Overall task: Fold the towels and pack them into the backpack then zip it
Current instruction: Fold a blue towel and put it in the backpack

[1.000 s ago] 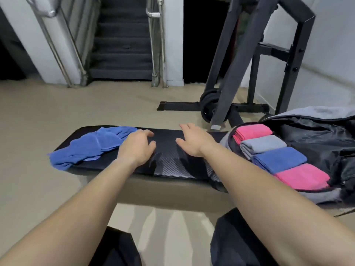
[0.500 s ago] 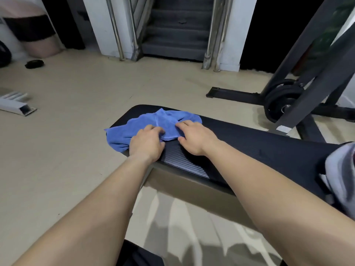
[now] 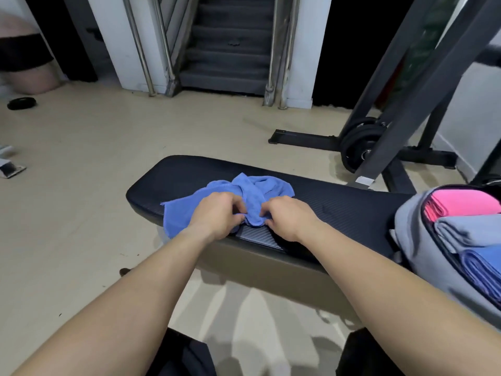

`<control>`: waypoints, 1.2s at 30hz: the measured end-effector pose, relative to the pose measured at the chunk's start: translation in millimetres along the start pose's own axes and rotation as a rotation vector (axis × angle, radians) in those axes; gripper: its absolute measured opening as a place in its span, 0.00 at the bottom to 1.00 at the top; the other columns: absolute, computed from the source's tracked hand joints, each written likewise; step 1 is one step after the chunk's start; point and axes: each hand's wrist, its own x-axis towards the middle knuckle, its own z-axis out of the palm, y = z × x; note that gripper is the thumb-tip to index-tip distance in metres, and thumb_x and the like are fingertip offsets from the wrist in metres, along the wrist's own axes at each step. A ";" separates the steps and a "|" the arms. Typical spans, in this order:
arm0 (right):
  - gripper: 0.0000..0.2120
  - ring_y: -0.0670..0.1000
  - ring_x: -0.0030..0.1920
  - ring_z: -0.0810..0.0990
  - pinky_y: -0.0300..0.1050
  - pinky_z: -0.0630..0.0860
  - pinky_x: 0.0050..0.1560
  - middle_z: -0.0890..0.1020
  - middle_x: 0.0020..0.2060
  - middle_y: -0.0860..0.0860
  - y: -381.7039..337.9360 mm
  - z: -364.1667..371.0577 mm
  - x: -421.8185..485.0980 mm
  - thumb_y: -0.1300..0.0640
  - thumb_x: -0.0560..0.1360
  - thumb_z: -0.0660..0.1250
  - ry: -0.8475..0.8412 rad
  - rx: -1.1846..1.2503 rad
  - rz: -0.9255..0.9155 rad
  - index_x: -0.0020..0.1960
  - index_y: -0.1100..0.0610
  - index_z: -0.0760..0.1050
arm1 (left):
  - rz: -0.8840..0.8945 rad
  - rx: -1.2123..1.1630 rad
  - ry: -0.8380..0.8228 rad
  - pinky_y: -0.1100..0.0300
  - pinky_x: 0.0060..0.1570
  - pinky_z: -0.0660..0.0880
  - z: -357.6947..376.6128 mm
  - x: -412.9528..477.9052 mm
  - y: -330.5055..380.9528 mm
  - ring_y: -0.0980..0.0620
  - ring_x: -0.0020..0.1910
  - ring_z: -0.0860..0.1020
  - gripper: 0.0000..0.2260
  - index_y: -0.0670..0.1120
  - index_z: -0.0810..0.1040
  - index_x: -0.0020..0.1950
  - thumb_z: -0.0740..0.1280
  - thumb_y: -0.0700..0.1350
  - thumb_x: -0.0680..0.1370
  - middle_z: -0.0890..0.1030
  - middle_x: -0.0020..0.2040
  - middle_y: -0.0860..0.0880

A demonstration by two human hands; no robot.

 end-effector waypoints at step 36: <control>0.16 0.54 0.37 0.75 0.47 0.66 0.35 0.74 0.30 0.47 79.7 -39.5 -96.6 0.46 0.79 0.63 0.306 0.327 0.165 0.36 0.50 0.69 | 0.016 -0.497 0.594 0.49 0.43 0.78 -38.6 -2.0 89.8 0.46 0.38 0.81 0.10 0.50 0.76 0.44 0.61 0.51 0.82 0.80 0.35 0.51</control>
